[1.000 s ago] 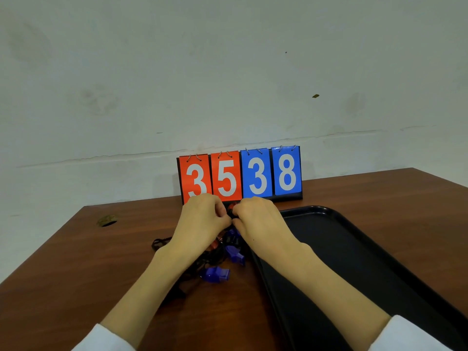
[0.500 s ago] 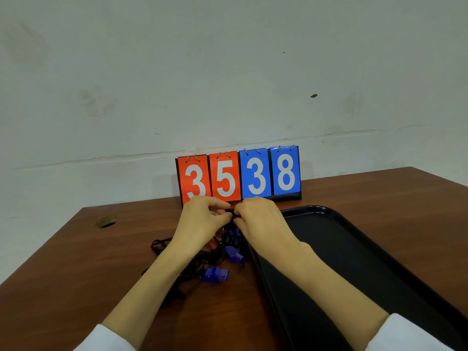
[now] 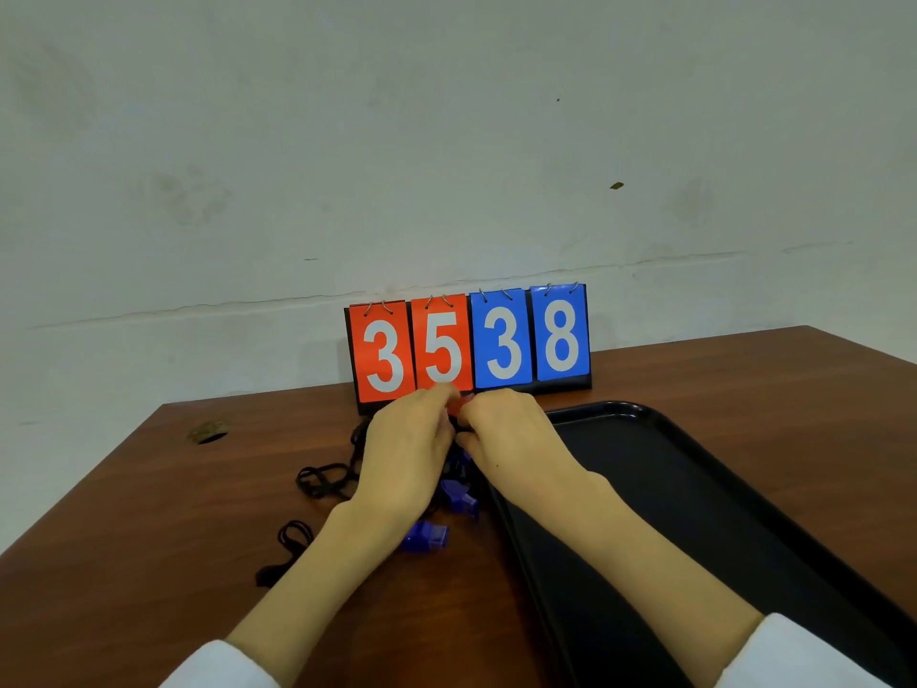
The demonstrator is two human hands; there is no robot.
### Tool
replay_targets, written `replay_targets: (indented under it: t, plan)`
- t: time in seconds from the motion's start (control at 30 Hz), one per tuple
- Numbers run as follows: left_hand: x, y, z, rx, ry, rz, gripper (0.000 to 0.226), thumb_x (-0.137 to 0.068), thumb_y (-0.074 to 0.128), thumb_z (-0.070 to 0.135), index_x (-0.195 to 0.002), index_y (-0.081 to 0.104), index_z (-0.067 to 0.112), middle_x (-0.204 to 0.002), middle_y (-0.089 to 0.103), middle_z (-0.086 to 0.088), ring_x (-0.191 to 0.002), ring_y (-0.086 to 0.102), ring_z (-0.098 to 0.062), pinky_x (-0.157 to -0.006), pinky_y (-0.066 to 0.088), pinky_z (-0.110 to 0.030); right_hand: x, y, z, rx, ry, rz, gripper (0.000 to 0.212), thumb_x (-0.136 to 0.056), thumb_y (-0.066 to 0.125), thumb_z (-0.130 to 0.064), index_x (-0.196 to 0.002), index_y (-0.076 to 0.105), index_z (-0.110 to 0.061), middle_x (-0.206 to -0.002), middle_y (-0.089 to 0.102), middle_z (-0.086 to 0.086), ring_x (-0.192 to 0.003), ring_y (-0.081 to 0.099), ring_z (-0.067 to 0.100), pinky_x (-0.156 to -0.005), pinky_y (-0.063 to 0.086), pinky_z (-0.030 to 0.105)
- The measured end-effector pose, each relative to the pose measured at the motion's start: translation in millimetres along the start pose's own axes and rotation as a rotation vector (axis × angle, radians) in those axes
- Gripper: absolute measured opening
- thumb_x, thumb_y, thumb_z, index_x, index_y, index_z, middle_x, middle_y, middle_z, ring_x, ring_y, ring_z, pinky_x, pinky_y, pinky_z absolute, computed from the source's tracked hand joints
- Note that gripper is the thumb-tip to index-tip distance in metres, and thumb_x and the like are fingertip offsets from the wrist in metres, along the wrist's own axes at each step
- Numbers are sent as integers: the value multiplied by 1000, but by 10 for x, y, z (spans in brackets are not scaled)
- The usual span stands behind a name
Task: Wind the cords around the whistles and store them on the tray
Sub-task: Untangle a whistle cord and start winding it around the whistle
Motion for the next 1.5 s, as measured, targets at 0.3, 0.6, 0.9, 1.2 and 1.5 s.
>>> replay_targets:
  t: [0.3,0.6,0.9,1.2,1.5]
  plan:
    - [-76,68,-458,905,-737,-267,27,-84,59,-5,-107,61,8,-90,66,-5,-89,61,-24,-87,50,-41,31,-74,-1,-75,-25,64,24,-96,49,-25,-109,62,-9,-104,64,8,-99,59,21,-90,50,34]
    - [-215,-212,-240,288,-16,-155,12,-83,67,12,-91,74,19,-90,61,10,-77,60,-4,-69,48,-10,55,-195,54,-125,-70,206,23,-94,53,-26,-105,67,-11,-97,67,6,-91,62,20,-84,51,31]
    - [-256,-104,-251,390,-167,-229,11,-92,52,8,-86,57,15,-89,63,5,-83,60,-6,-73,48,-18,101,-233,-48,-82,-200,118,20,-92,55,-24,-99,68,-10,-90,67,4,-84,61,18,-81,51,31]
    - [-153,13,-256,762,-375,-347,12,-95,50,18,-97,55,7,-82,67,-9,-68,66,-21,-67,53,-34,166,-324,53,-183,-201,88,23,-92,55,-24,-107,69,-14,-95,69,2,-87,61,14,-82,48,24]
    - [-13,202,22,836,-482,-291,10,-91,57,16,-96,63,10,-97,68,-9,-90,65,-23,-76,53,-32,396,-231,307,-500,-89,-1,54,-77,73,-33,-122,43,-28,-120,53,-10,-95,51,1,-75,40,11]
Point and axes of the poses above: each hand's wrist, its own x-axis away from the middle knuckle, its own y-axis out of the palm, z = x × y, the point moved 5 cm from there along -x, towards the middle knuckle
